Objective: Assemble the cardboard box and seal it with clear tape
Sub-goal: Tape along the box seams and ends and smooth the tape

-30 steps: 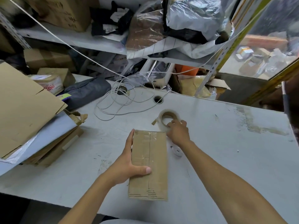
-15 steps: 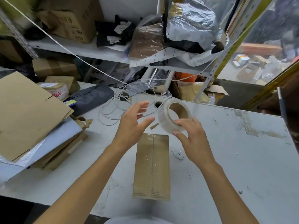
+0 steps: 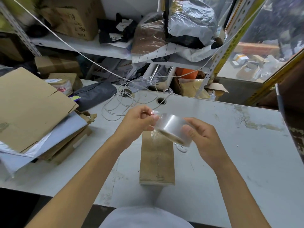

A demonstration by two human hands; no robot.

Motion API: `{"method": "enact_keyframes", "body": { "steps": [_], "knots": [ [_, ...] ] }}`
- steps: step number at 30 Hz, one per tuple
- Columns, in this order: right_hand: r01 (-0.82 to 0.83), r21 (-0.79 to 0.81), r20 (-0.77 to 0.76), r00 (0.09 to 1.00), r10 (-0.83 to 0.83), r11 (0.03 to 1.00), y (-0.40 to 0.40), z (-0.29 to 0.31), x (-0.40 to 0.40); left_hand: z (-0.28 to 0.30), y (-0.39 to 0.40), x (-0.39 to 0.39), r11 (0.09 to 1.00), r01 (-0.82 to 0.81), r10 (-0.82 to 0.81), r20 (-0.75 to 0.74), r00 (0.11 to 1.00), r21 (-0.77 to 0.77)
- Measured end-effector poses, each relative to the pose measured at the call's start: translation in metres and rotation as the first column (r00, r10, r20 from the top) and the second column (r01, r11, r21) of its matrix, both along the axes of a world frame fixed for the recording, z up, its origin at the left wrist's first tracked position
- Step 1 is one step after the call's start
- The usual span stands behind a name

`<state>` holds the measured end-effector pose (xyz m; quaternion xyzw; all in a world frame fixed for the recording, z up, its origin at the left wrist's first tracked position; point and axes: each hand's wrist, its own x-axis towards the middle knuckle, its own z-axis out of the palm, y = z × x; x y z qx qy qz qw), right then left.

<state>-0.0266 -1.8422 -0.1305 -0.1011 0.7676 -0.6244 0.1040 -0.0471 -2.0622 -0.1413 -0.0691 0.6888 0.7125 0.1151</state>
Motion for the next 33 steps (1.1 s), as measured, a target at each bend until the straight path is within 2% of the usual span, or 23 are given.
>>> {"method": "enact_keyframes", "body": {
  "steps": [4, 7, 10, 14, 17, 20, 24, 29, 31, 33],
  "knots": [
    [0.013, -0.073, 0.022, 1.000, -0.012, 0.997, 0.000, 0.003, 0.006, -0.001, -0.001, 0.016, 0.986, 0.122, -0.133, 0.090, 0.987, 0.117],
    [0.022, -0.078, 0.036, 0.999, -0.020, 0.997, -0.001, 0.002, 0.009, -0.002, -0.003, 0.022, 0.970, 0.122, -0.161, 0.180, 0.970, 0.209],
    [-0.036, -0.078, 0.018, 0.999, 0.038, 0.996, 0.000, 0.003, 0.009, -0.003, -0.006, 0.026, 0.961, 0.086, -0.151, 0.240, 0.959, 0.263],
    [-0.057, -0.077, -0.001, 0.998, 0.057, 0.995, -0.002, 0.003, 0.007, -0.008, -0.010, 0.030, 0.988, 0.024, -0.039, 0.094, 0.995, 0.154],
    [-0.005, -0.034, -0.008, 1.000, 0.005, 0.999, -0.006, -0.002, 0.006, -0.011, -0.011, 0.036, 0.986, 0.079, -0.081, 0.007, 0.997, 0.145],
    [0.076, -0.019, -0.005, 0.997, -0.076, 0.997, -0.012, -0.010, 0.001, -0.013, -0.008, 0.041, 0.974, 0.117, -0.118, -0.004, 0.993, 0.195],
    [0.201, -0.046, 0.085, 0.977, -0.196, 0.979, -0.020, -0.013, -0.005, -0.014, -0.004, 0.045, 0.962, 0.038, -0.078, 0.140, 0.987, 0.269],
    [0.257, 0.084, -0.124, 0.961, -0.245, 0.963, -0.015, -0.021, -0.003, -0.019, -0.004, 0.049, 0.948, -0.042, -0.048, 0.272, 0.961, 0.316],
    [0.324, 0.080, -0.135, 0.940, -0.312, 0.943, -0.014, -0.025, -0.002, -0.022, -0.002, 0.050, 0.921, -0.069, -0.061, 0.317, 0.946, 0.383],
    [0.396, 0.049, -0.097, 0.916, -0.390, 0.917, -0.016, -0.026, -0.005, -0.020, 0.002, 0.053, 0.905, -0.048, -0.088, 0.297, 0.951, 0.422]
  ]
}}
